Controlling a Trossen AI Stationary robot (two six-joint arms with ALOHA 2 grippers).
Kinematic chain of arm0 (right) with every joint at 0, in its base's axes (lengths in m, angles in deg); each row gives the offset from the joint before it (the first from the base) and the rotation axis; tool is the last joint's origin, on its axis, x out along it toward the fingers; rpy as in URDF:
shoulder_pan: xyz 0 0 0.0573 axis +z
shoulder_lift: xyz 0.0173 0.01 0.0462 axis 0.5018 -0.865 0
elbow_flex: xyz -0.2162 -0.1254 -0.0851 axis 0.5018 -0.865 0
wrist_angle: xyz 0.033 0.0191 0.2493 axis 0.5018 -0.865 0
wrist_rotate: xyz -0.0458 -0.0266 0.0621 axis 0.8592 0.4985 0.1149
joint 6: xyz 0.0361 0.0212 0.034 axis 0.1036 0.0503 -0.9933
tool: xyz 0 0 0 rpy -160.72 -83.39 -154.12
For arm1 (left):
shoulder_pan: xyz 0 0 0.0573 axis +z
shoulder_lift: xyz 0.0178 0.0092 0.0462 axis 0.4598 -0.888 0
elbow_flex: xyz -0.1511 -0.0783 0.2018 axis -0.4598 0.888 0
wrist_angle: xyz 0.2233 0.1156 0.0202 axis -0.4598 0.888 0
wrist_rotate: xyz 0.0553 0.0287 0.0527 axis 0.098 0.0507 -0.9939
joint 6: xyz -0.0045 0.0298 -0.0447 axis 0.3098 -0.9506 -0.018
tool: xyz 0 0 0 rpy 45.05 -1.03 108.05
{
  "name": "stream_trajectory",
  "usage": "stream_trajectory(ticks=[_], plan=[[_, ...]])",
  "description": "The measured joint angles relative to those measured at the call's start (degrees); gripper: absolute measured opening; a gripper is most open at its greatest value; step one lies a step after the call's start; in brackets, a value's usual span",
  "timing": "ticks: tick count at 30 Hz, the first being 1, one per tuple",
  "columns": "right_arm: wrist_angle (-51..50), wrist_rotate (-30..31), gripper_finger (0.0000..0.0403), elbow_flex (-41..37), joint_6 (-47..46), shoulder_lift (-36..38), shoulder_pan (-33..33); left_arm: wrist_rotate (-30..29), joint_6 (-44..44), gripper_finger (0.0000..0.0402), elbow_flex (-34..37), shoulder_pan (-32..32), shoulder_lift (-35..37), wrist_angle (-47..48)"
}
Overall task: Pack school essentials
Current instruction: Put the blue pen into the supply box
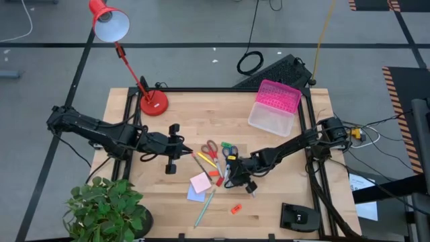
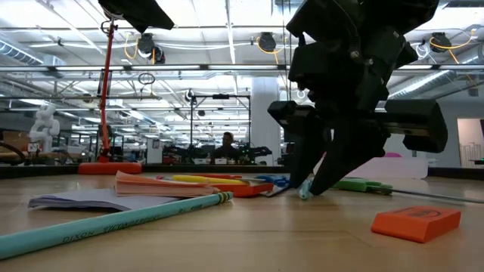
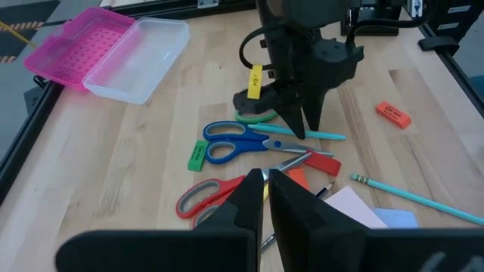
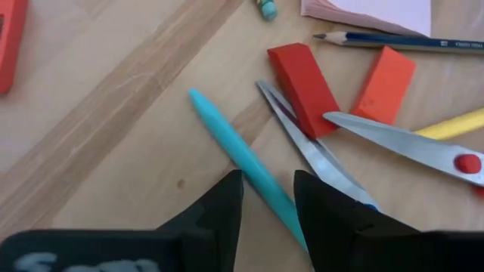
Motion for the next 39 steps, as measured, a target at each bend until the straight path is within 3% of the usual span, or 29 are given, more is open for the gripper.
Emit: stream_trajectory(ticks=[13,39], plan=[[-0.8,-4.8,0.0035,0.0,2.0,-0.2,-0.1,0.0,0.0,0.0028,0.0,0.0,0.0,-0.1],[-2.2,-5.2,0.0028,-0.2,-4.0,6.6,0.0,-0.1,1.7,0.0031,0.0,0.2,-0.6,-5.9]])
